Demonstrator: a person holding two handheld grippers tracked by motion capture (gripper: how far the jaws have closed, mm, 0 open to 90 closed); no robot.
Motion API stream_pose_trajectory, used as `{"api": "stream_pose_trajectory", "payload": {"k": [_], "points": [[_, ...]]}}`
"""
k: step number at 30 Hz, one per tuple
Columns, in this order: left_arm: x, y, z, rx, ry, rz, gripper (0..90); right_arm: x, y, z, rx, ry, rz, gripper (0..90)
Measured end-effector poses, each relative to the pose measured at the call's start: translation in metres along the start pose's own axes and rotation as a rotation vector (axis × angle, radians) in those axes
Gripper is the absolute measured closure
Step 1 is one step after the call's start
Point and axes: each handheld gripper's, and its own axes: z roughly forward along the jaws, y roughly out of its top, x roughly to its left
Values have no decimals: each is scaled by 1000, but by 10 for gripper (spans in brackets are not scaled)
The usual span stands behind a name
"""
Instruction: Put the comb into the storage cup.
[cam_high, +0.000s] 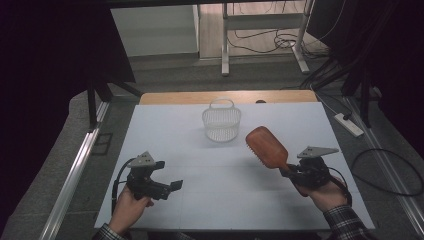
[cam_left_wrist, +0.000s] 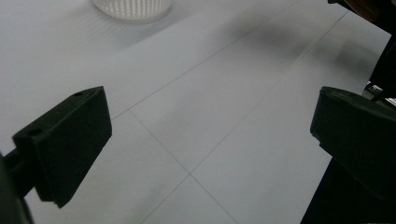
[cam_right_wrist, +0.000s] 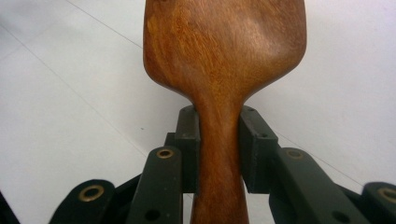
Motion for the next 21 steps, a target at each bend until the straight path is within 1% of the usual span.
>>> {"api": "stream_pose_trajectory", "payload": {"k": [2, 8, 13, 18, 21], "points": [[0, 4, 3, -2, -1, 7, 0, 3, 1, 1, -1, 5, -4, 723], [0, 12, 9, -11, -14, 5, 0, 9, 4, 4, -10, 14, -18, 723], [-2, 22, 17, -12, -30, 2, 0, 16, 8, 7, -23, 29, -32, 723], [-3, 28, 23, -9, -19, 5, 0, 21, 10, 9, -29, 29, -37, 723], [-4, 33, 27, -5, -16, 1, 0, 27, 11, 11, -36, 34, -42, 723]]}}
